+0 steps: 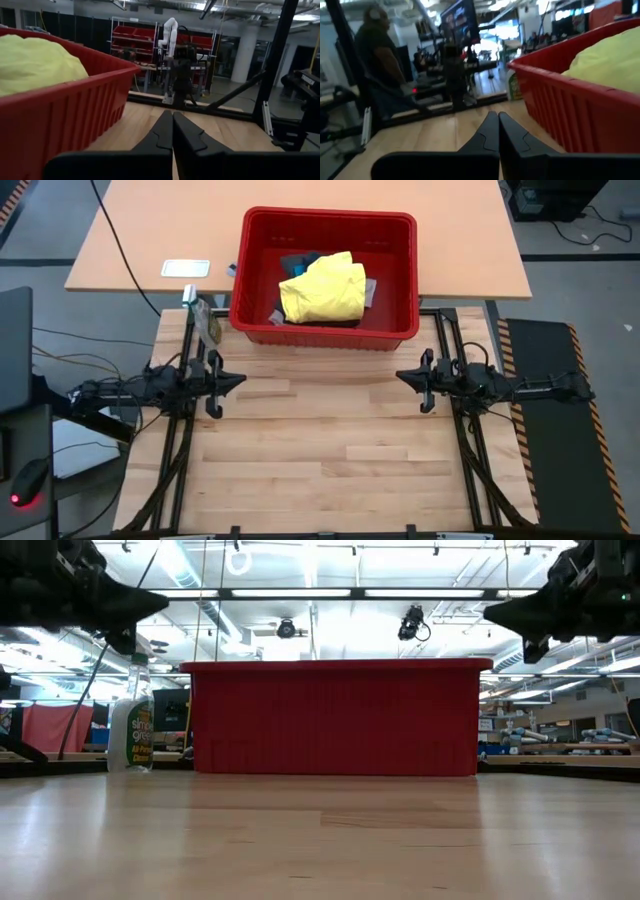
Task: Fold laundry
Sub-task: Return to Home Position
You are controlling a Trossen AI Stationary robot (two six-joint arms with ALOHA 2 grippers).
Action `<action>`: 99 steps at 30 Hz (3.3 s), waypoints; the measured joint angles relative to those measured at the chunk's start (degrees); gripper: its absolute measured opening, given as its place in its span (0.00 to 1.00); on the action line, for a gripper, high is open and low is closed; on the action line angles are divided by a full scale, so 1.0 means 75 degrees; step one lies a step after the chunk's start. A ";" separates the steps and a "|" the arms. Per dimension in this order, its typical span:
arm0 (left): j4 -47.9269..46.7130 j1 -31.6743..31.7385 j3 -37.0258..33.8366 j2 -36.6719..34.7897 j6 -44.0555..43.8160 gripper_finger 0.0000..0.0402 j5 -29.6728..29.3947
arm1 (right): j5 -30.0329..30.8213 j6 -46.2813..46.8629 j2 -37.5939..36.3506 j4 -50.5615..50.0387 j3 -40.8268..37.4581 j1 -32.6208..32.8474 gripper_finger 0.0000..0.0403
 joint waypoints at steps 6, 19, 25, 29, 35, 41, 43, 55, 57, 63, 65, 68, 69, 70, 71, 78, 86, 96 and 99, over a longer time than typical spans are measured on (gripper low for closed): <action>0.0789 -0.0006 -0.0495 0.0022 -0.0155 0.01 0.0022 | 0.0111 -0.0226 0.0004 0.0880 -0.0277 -0.0003 0.00; -0.0294 -0.0009 -0.0495 0.0023 -0.0596 0.01 0.1123 | -0.0390 -0.0205 0.0021 -0.0103 -0.0289 0.0008 0.00; -0.0647 -0.0012 -0.0495 0.0022 -0.0593 0.01 0.1168 | -0.0494 -0.0192 0.0023 -0.0804 -0.0289 0.0050 0.03; -0.0658 0.0012 -0.0495 0.0071 -0.0269 0.01 0.1145 | -0.0763 0.0060 0.0022 -0.1068 -0.0289 0.0049 0.07; -0.0655 0.0012 -0.0495 0.0073 -0.0244 0.01 0.1137 | -0.0960 0.0184 0.0022 -0.0945 -0.0289 0.0050 0.07; -0.0655 0.0012 -0.0495 0.0073 -0.0235 0.01 0.1131 | -0.0959 0.0184 0.0022 -0.0950 -0.0289 0.0050 0.07; -0.0655 0.0012 -0.0498 0.0073 -0.0229 0.01 0.1128 | -0.0960 0.0184 0.0022 -0.0950 -0.0289 0.0050 0.07; -0.0652 0.0012 -0.0498 0.0073 -0.0224 0.01 0.1113 | -0.0957 0.0184 0.0022 -0.0950 -0.0292 0.0050 0.07; -0.0652 0.0012 -0.0498 0.0073 -0.0223 0.01 0.1110 | -0.0957 0.0184 0.0022 -0.0950 -0.0292 0.0050 0.07; -0.0652 0.0012 -0.0498 0.0073 -0.0223 0.01 0.1110 | -0.0957 0.0184 0.0022 -0.0950 -0.0292 0.0050 0.08; -0.0652 0.0014 -0.0498 0.0073 -0.0224 0.01 0.1112 | -0.0956 0.0184 0.0022 -0.0950 -0.0292 0.0050 0.08; -0.0652 0.0012 -0.0498 0.0073 -0.0226 0.01 0.1113 | -0.0954 0.0184 0.0022 -0.0950 -0.0292 0.0050 0.08; -0.0652 0.0012 -0.0498 0.0073 -0.0224 0.01 0.1110 | -0.0954 0.0184 0.0022 -0.0951 -0.0292 0.0050 0.08; -0.0652 0.0012 -0.0498 0.0073 -0.0224 0.01 0.1112 | -0.0954 0.0184 0.0022 -0.0950 -0.0292 0.0050 0.08; -0.0652 0.0012 -0.0498 0.0073 -0.0226 0.01 0.1112 | -0.0954 0.0184 0.0022 -0.0950 -0.0292 0.0050 0.08; -0.0652 0.0012 -0.0501 0.0073 -0.0226 0.01 0.1110 | -0.0954 0.0184 0.0022 -0.0950 -0.0292 0.0050 0.08; -0.0654 0.0012 -0.0501 0.0073 -0.0226 0.01 0.1113 | -0.0954 0.0184 0.0022 -0.0951 -0.0292 0.0050 0.08; -0.0654 0.0013 -0.0501 0.0073 -0.0226 0.01 0.1113 | -0.0954 0.0184 0.0022 -0.0950 -0.0292 0.0050 0.08; -0.0652 0.0012 -0.0501 0.0072 -0.0226 0.01 0.1113 | -0.0954 0.0184 0.0022 -0.0950 -0.0292 0.0050 0.08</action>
